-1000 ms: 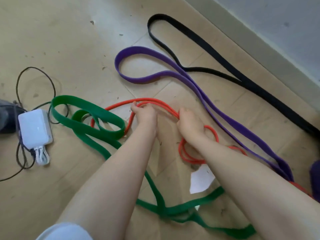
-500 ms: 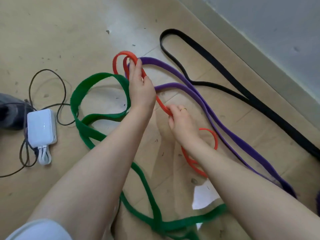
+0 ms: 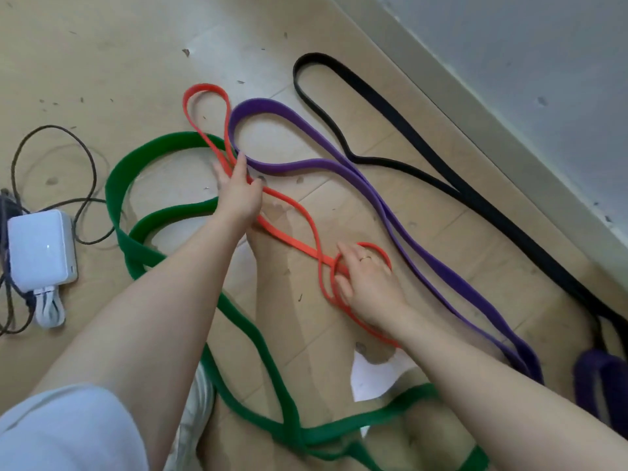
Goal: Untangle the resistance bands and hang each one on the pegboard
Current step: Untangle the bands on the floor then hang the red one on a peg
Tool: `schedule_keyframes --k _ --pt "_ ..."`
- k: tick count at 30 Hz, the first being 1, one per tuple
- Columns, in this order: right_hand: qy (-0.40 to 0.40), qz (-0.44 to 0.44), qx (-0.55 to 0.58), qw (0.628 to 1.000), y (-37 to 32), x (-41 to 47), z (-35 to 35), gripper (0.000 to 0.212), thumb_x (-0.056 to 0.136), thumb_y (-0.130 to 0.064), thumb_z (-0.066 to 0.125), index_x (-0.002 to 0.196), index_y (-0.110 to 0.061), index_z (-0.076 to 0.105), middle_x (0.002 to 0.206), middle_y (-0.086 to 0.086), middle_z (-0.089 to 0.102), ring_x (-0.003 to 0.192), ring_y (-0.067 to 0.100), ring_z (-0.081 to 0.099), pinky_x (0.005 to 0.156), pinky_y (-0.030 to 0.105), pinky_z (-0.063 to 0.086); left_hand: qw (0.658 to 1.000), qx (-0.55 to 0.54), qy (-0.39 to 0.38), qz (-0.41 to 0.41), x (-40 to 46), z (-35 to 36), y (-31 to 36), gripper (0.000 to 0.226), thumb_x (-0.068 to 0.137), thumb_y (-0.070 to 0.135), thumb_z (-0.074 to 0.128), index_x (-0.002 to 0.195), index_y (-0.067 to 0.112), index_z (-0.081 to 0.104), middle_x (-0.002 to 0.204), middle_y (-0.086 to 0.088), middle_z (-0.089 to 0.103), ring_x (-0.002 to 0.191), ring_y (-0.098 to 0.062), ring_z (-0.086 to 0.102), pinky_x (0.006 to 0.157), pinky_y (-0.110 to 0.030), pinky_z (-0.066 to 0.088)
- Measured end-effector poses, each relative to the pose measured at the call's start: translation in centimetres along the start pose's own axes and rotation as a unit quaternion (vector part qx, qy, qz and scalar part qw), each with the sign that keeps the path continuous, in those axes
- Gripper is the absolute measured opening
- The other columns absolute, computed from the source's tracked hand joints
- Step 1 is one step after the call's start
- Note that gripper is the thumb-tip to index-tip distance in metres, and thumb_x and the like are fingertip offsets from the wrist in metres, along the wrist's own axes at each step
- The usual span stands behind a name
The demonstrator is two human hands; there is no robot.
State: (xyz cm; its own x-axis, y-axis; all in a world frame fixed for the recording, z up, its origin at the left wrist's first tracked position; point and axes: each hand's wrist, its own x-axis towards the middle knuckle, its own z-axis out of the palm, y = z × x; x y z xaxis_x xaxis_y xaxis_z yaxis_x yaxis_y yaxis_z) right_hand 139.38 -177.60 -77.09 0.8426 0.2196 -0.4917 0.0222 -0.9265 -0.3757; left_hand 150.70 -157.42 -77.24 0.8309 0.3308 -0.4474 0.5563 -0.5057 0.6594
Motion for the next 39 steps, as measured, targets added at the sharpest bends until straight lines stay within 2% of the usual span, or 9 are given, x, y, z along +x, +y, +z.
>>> schedule_keyframes --k 3,7,13,17,21,24,31,34,39 --pt "0.029 0.054 0.006 0.998 3.3 -4.0 0.1 0.067 0.092 -0.043 0.048 0.148 -0.017 0.02 0.155 0.006 0.02 0.142 0.025 0.019 0.116 0.039 0.013 0.972 0.213 0.053 0.088 -4.3 2.3 0.0 0.058 0.094 0.026 0.044 0.147 0.024 0.022 0.156 -0.011 -0.014 0.144 -0.032 -0.007 0.116 -0.045 0.004" --pt "-0.025 0.146 -0.039 0.988 8.2 -10.5 1.0 0.082 0.084 -0.057 0.054 0.148 -0.019 0.018 0.154 0.006 0.023 0.14 0.024 0.026 0.115 0.039 0.02 0.879 0.281 -0.192 0.333 -12.4 7.5 -2.1 0.058 0.087 0.019 0.051 0.143 0.016 0.035 0.156 -0.013 0.009 0.143 -0.032 0.012 0.115 -0.039 0.012" --pt "-0.053 0.167 -0.064 0.982 12.6 -14.4 2.4 0.052 0.092 -0.022 0.052 0.139 -0.024 0.031 0.137 0.008 0.042 0.12 0.023 0.047 0.095 0.034 0.044 0.764 0.405 -0.326 0.381 -18.5 12.7 -3.4 0.074 0.09 0.022 0.048 0.15 0.024 0.004 0.158 -0.009 -0.006 0.144 -0.029 0.006 0.115 -0.034 0.015" --pt "-0.07 0.174 -0.09 0.978 14.4 -15.2 2.1 0.041 0.086 -0.005 0.052 0.123 -0.016 0.038 0.126 0.012 0.047 0.113 0.028 0.049 0.082 0.036 0.047 0.753 0.431 -0.314 0.387 -19.1 13.2 -2.4 0.071 0.094 0.007 0.04 0.149 0.024 -0.001 0.156 -0.008 -0.016 0.145 -0.028 0.0 0.111 -0.034 0.024" --pt "0.009 0.25 -0.036 0.968 17.7 -15.8 1.2 0.038 0.094 -0.011 0.043 0.131 -0.011 0.038 0.134 0.014 0.044 0.118 0.032 0.048 0.092 0.041 0.044 0.756 0.459 -0.305 0.354 -18.9 13.3 -1.4 0.072 0.092 -0.002 0.035 0.15 0.025 0.001 0.157 -0.007 -0.015 0.145 -0.027 0.005 0.104 -0.035 0.035" --pt "-0.014 0.168 0.032 0.985 18.4 -18.1 0.9 0.059 0.093 -0.028 0.051 0.145 -0.016 0.026 0.143 0.009 0.041 0.128 0.028 0.043 0.106 0.04 0.037 0.761 0.487 -0.266 0.338 -19.3 14.0 -1.3 0.069 0.093 0.004 0.038 0.15 0.02 0.003 0.157 -0.01 -0.01 0.144 -0.028 0.003 0.111 -0.037 0.023" --pt "0.128 0.37 0.084 0.916 24.2 -30.4 1.5 0.041 0.087 -0.017 0.061 0.123 0.002 0.052 0.123 0.025 0.052 0.112 0.042 0.049 0.094 0.044 0.04 0.754 0.423 -0.322 0.387 -26.3 16.7 -1.1 0.045 0.094 0.027 0.045 0.137 0.013 0.04 0.136 -0.011 0.042 0.12 -0.031 0.042 0.096 -0.039 0.041" --pt "0.041 0.455 0.183 0.871 23.8 -31.4 3.9 0.039 0.086 -0.028 0.064 0.108 0.003 0.057 0.106 0.023 0.061 0.104 0.038 0.057 0.082 0.037 0.042 0.727 0.466 -0.361 0.353 -29.6 18.5 -2.4 0.051 0.096 0.031 0.042 0.143 0.015 0.029 0.132 -0.008 0.044 0.119 -0.029 0.044 0.089 -0.037 0.043" --pt "-0.014 0.468 0.131 0.874 22.5 -30.7 6.7 0.036 0.088 -0.031 0.062 0.107 -0.002 0.052 0.106 0.019 0.064 0.103 0.036 0.06 0.078 0.038 0.046 0.761 0.477 -0.31 0.313 -31.5 20.2 -3.2 0.052 0.094 0.005 0.035 0.145 0.017 0.027 0.13 -0.008 0.046 0.119 -0.028 0.043 0.087 -0.034 0.042"
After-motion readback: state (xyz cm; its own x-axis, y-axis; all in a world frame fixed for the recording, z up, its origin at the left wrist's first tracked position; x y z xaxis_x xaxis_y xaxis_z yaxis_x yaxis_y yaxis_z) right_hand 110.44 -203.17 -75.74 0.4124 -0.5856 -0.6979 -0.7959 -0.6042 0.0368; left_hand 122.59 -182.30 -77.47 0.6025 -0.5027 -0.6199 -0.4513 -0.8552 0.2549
